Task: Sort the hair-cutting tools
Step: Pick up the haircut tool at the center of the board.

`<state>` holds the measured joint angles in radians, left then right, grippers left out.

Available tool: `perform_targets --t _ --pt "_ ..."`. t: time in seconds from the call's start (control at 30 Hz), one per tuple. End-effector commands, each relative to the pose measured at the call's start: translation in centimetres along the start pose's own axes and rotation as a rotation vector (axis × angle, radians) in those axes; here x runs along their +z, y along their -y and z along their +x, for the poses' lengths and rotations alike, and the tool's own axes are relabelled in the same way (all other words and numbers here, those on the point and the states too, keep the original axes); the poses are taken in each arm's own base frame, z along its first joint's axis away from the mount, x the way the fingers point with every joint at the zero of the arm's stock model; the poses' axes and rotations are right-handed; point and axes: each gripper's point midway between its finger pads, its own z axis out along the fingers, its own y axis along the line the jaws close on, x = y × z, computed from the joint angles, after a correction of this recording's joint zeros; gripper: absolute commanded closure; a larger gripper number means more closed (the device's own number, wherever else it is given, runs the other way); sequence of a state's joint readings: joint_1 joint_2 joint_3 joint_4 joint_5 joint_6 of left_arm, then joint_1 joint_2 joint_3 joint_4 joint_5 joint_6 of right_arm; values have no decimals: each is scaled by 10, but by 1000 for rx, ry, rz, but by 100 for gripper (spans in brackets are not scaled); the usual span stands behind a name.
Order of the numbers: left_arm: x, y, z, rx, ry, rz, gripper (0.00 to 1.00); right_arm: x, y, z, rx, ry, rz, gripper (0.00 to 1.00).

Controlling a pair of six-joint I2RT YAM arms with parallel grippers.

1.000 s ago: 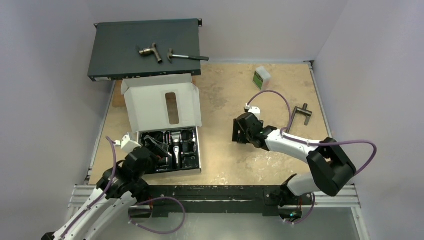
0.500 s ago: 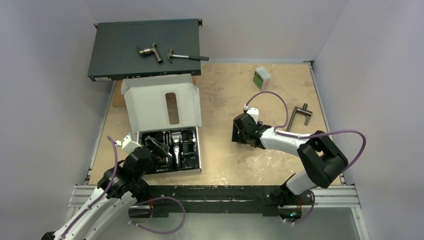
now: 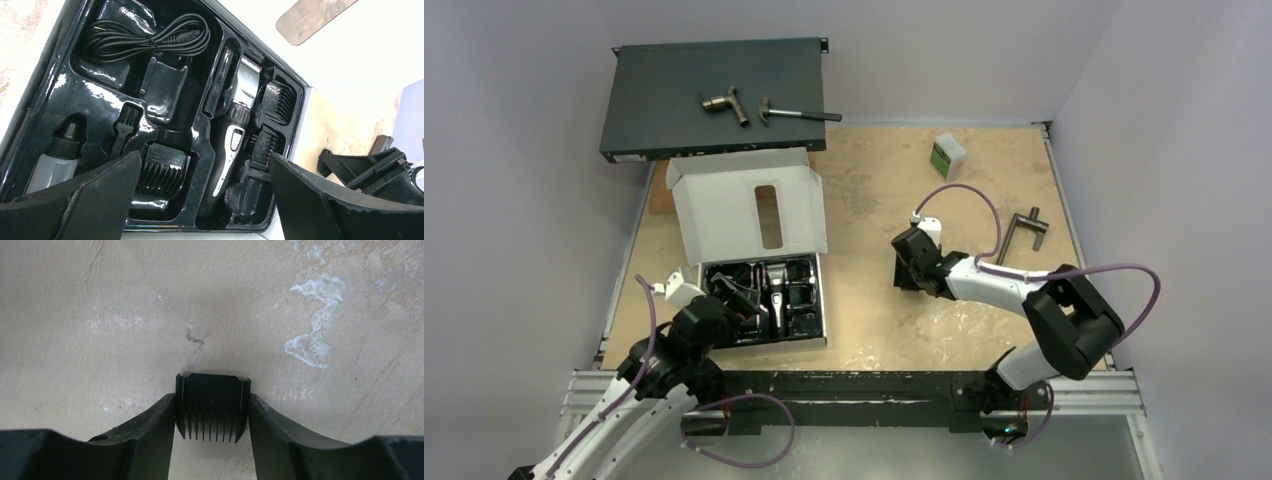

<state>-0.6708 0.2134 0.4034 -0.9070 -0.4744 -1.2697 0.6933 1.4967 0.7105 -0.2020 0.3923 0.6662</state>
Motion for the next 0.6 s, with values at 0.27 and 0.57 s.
perform_targets --t 0.27,0.57 --pt "-14 1 -19 26 61 21 0 -104 -37 -54 -167 164 -319 100" --pt "-28 -7 -34 19 108 6 0 -217 -115 -64 -525 418 -834 100"
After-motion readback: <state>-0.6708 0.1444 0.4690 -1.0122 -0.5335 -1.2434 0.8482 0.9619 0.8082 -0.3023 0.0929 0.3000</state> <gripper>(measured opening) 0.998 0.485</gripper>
